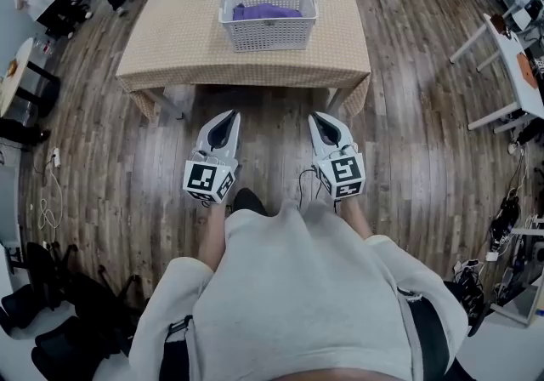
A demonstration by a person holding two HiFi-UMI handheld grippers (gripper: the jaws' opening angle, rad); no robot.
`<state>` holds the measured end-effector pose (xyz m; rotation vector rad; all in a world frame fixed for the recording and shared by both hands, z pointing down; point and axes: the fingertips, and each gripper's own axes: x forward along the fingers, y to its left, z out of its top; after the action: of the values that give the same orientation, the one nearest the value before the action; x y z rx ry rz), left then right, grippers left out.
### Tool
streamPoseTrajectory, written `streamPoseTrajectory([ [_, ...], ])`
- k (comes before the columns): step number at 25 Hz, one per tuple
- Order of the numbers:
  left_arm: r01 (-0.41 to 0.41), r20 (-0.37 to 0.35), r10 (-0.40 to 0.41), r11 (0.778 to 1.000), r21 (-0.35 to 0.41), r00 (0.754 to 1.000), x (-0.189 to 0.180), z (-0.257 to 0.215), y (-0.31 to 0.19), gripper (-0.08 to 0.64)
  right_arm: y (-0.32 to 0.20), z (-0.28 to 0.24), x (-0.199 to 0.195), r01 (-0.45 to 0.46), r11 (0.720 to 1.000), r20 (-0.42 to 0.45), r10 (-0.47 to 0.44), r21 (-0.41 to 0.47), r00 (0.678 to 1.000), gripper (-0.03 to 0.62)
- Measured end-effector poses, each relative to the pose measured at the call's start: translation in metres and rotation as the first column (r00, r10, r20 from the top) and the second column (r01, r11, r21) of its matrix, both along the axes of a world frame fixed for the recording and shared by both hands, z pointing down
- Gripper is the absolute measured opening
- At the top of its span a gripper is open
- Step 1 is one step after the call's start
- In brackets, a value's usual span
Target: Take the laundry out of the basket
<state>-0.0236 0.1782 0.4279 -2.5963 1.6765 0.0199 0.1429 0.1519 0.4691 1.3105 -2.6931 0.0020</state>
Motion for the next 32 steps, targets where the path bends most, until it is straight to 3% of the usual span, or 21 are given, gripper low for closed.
streamPoseTrajectory([
  [15,-0.007,-0.017,0.005,0.997,-0.080,1.000,-0.017,0.035,-0.076,0.011,-0.062,0.017,-0.014,-0.049,0.998,-0.026,0.048,-0.049,0.999,-0.002],
  [26,-0.049,0.011,0.050,0.995,-0.084,0.999,-0.068,0.029,-0.178,0.011,-0.164,-0.002,-0.076,-0.078,0.997,-0.049,0.077,-0.015,0.996,-0.002],
  [32,-0.081,0.004,0.082,0.992,-0.097,0.997,-0.087,0.033,-0.211,0.011,-0.192,0.003,-0.093,-0.114,0.993,-0.052,0.113,-0.028,0.992,-0.002],
])
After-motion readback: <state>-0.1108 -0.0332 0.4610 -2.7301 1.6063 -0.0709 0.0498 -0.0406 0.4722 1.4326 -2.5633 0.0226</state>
